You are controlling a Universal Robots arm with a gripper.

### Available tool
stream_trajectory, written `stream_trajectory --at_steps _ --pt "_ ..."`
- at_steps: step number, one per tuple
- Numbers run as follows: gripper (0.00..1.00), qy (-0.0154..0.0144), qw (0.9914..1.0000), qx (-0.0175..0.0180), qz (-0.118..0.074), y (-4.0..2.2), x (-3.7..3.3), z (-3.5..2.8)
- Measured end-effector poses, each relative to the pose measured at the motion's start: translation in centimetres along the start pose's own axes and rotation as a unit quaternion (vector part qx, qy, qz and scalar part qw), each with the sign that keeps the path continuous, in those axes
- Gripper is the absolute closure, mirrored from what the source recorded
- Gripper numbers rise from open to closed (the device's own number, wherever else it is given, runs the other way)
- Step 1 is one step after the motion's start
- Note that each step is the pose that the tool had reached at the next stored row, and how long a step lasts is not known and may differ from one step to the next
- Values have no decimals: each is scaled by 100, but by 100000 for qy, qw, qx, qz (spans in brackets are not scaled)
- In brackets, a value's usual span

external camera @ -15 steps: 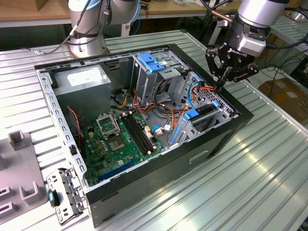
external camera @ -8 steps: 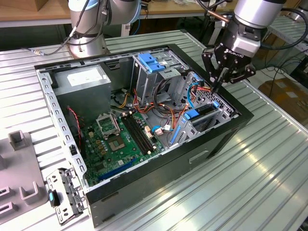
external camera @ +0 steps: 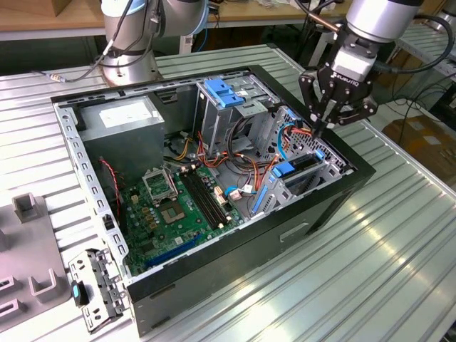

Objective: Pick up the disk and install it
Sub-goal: 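Insert the first disk wire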

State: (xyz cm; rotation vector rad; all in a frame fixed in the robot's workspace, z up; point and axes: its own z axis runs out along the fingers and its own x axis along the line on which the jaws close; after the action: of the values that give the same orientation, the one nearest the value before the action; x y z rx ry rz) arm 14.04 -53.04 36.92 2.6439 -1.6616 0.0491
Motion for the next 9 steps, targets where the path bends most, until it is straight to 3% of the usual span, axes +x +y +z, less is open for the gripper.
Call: stream_trajectory --at_steps 2,3,5,9 --pt "84 4 99980 -73 1986 0 0 2" --pt "84 4 99920 -146 4004 0 0 5" --pt "84 7 99694 -285 7816 0 0 9" --pt "84 10 99389 -403 11029 1 -1 13"
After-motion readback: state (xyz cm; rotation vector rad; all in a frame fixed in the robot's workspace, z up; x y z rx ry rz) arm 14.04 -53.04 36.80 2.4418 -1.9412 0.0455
